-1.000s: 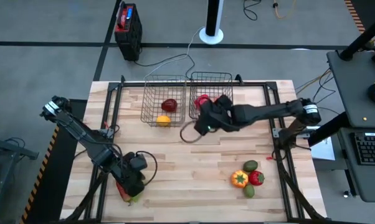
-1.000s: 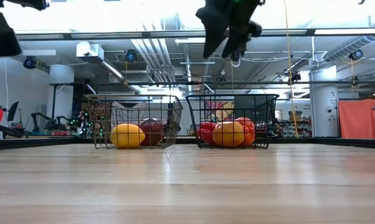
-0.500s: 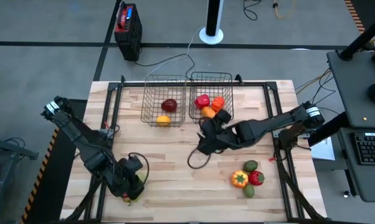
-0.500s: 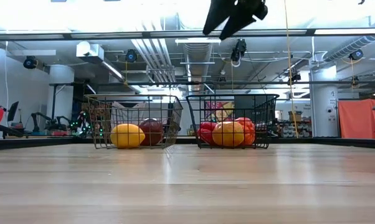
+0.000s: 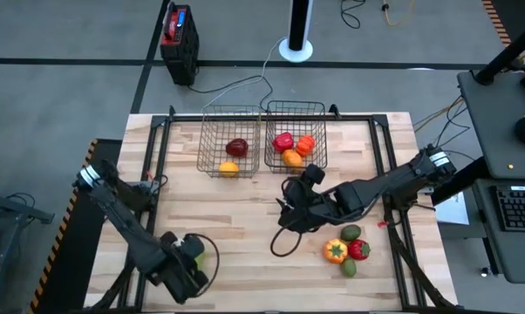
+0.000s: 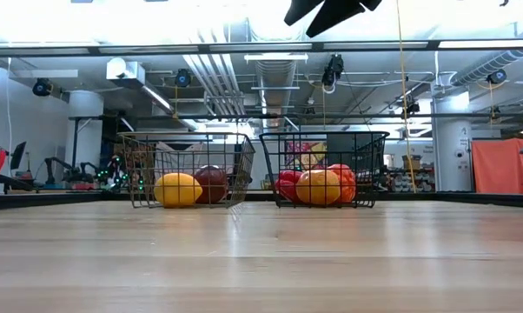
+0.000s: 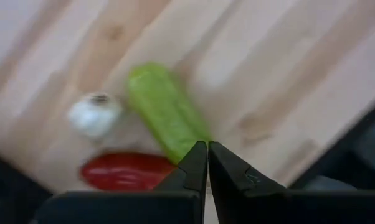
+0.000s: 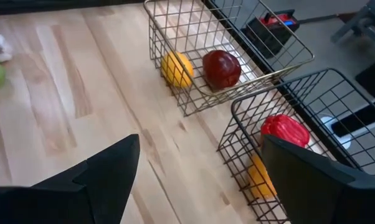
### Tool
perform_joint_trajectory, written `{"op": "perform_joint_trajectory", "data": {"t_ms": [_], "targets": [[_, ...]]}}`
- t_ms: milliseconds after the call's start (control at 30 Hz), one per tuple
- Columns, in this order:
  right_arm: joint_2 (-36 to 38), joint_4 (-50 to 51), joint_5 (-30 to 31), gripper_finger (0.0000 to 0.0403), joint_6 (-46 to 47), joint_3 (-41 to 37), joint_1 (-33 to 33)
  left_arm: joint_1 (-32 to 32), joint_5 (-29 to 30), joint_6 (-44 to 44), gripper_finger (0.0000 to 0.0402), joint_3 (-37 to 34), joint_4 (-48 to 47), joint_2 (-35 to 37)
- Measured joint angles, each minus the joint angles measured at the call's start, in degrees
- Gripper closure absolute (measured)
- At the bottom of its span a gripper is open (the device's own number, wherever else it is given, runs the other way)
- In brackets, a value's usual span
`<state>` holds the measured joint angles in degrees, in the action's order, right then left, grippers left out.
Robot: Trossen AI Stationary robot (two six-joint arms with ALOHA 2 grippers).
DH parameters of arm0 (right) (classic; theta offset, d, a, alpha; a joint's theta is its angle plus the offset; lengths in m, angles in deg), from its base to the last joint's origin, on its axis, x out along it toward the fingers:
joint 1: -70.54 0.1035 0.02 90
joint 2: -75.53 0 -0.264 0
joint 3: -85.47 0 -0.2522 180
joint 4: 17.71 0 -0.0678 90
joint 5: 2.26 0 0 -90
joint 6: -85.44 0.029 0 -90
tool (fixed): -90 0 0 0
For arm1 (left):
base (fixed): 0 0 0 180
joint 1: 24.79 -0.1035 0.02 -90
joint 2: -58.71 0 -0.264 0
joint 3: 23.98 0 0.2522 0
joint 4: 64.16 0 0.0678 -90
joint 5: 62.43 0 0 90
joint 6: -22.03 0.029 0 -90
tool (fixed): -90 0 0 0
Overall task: Sort produce into baskets
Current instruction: Put the orange tomato into the silver wire basket
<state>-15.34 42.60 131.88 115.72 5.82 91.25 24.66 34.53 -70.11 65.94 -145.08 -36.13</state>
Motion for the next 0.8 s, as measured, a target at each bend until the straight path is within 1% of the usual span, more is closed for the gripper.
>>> {"op": "perform_joint_trajectory", "data": {"t_ms": [100,200,333,400,467,567,633,700,800], "targets": [[0.0,-0.2,0.0,0.0078,0.2,0.0,0.5,0.1,0.0,0.2,0.0402,4.7,-6.7,-4.5],[0.0,-0.2,0.0,0.0078,0.2,0.0,1.3,0.3,0.1,0.3,0.0402,7.6,-10.8,-7.8],[0.0,0.0,-0.3,0.0078,-0.4,0.0,2.4,0.7,0.6,0.3,0.0402,8.0,-11.4,-9.4],[0.1,1.2,-1.9,0.0078,-0.3,0.0,2.8,0.7,0.6,0.3,0.0402,7.8,-11.3,-9.7],[0.2,4.1,-6.5,0.0078,2.0,0.1,3.0,0.7,0.6,0.3,0.0402,7.7,-11.0,-10.0],[0.4,8.6,-18.8,0.0077,7.7,0.3,3.0,0.7,0.9,0.2,0.0402,7.7,-11.0,-10.0],[-0.1,11.7,-25.7,0.0076,10.2,0.3,3.4,0.7,1.0,0.2,0.0402,7.7,-10.9,-10.0],[-0.9,15.8,-29.9,0.0077,12.2,0.0,4.7,0.7,1.0,0.2,0.0402,7.7,-10.9,-10.0],[-2.1,24.7,-33.9,0.0078,16.8,-0.2,6.9,0.7,1.1,0.1,0.0402,7.7,-10.6,-10.0]]}}
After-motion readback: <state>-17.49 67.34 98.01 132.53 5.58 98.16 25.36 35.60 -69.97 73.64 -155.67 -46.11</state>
